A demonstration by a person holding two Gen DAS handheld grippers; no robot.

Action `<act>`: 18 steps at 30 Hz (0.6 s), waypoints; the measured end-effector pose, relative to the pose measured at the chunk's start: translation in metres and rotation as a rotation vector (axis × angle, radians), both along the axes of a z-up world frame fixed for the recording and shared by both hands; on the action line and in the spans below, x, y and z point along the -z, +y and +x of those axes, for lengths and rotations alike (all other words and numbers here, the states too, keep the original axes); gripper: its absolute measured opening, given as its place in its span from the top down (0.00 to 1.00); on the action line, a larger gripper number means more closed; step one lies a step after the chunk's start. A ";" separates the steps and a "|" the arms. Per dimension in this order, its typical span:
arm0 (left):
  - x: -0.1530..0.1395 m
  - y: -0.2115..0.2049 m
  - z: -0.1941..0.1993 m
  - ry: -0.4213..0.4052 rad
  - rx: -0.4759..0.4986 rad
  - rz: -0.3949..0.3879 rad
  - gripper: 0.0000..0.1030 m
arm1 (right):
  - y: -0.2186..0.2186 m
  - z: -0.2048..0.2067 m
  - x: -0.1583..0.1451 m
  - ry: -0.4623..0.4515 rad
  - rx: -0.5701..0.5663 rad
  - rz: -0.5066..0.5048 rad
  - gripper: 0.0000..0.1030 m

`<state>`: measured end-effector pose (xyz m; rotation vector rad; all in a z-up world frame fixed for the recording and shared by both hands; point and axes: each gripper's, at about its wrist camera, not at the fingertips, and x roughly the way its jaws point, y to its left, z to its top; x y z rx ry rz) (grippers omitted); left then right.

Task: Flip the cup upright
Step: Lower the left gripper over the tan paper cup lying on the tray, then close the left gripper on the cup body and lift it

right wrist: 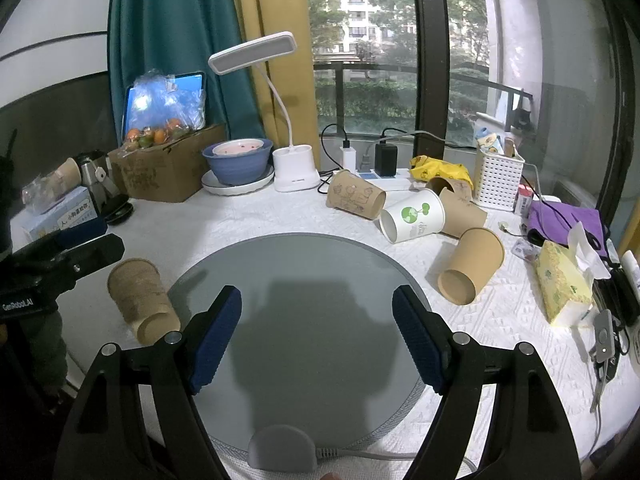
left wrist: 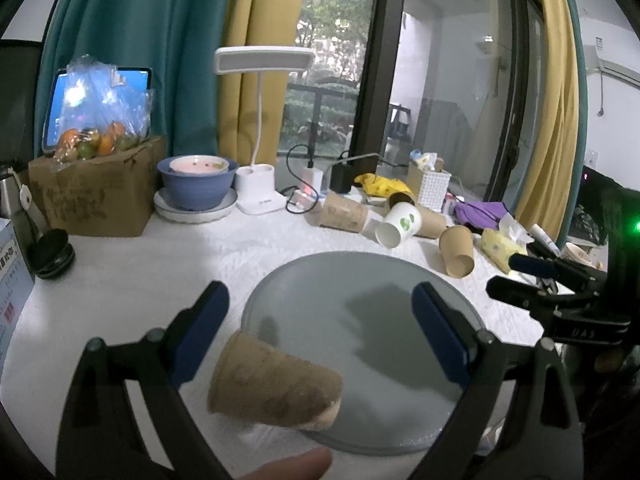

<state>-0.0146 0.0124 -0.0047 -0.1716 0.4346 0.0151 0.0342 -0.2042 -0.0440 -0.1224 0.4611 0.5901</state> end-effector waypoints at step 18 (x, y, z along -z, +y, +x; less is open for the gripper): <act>0.027 0.003 0.011 -0.002 -0.003 -0.019 0.09 | -0.003 0.002 0.003 0.007 0.011 -0.006 0.22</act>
